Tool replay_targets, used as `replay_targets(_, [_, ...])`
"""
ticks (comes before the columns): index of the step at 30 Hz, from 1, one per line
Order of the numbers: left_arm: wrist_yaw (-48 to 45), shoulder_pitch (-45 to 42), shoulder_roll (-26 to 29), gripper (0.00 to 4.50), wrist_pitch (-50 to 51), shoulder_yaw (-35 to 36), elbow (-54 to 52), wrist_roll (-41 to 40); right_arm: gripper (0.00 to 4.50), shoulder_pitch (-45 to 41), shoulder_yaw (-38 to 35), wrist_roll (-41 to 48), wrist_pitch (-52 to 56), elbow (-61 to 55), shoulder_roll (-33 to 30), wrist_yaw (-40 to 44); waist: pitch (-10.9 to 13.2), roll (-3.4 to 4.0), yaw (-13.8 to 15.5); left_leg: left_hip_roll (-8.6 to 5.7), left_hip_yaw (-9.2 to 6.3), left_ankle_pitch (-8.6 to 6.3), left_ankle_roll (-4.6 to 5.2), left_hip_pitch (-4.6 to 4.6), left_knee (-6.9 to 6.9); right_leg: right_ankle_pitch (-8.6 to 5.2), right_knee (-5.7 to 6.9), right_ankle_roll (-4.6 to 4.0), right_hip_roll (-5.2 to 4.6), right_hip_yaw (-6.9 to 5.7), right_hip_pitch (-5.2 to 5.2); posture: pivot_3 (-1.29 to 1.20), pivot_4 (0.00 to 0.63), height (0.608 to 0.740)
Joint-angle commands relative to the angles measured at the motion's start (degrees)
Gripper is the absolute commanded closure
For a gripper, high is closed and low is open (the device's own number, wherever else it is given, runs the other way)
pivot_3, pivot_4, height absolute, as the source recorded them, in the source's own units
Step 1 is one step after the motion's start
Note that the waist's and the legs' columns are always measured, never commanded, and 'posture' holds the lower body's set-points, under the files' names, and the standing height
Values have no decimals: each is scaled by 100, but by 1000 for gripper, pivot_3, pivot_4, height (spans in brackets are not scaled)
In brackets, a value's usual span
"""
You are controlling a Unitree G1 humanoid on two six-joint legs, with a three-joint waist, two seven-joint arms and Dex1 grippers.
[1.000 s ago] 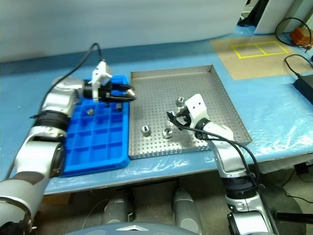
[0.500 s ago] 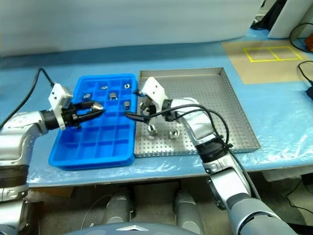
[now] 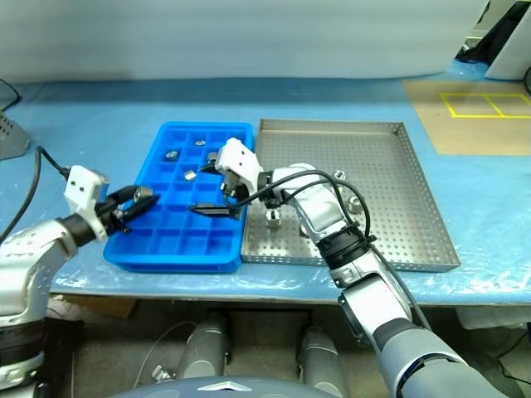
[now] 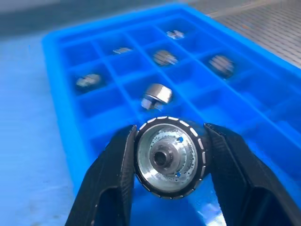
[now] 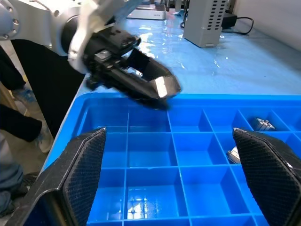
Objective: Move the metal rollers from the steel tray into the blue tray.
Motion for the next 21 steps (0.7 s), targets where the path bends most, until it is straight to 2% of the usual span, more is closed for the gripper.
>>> replay_targets(1, [324,-228,-63,2608,-375,-129,178,187,0,5,-44,-13,-36,-141,1,-42,-1,-1,-8,0,0,3,-4,1,1,2,1,0,0,0,-1,212,150,740])
replay_targets(7, [453,-388,-80,2608,-541,-337,836,295,0,97,-86,-121,-29,-201,-94,-201,-2,-4,-78,19,-9,19,-29,-2,7,20,2,-50,30,1,-7,173,150,740])
replay_targets(20, [318,-644,145,2608,-482,-650,1701,429,0,221,-128,-147,-10,-306,-226,-453,-2,-4,-118,26,-9,30,-47,9,2,13,19,-62,37,-2,-11,125,150,740])
replay_targets(21, [280,-655,140,2048,-540,-615,1731,384,0,226,-134,-144,-12,-308,-227,-473,-2,-4,-121,26,-9,31,-47,10,2,13,21,-62,37,-2,-11,121,150,740])
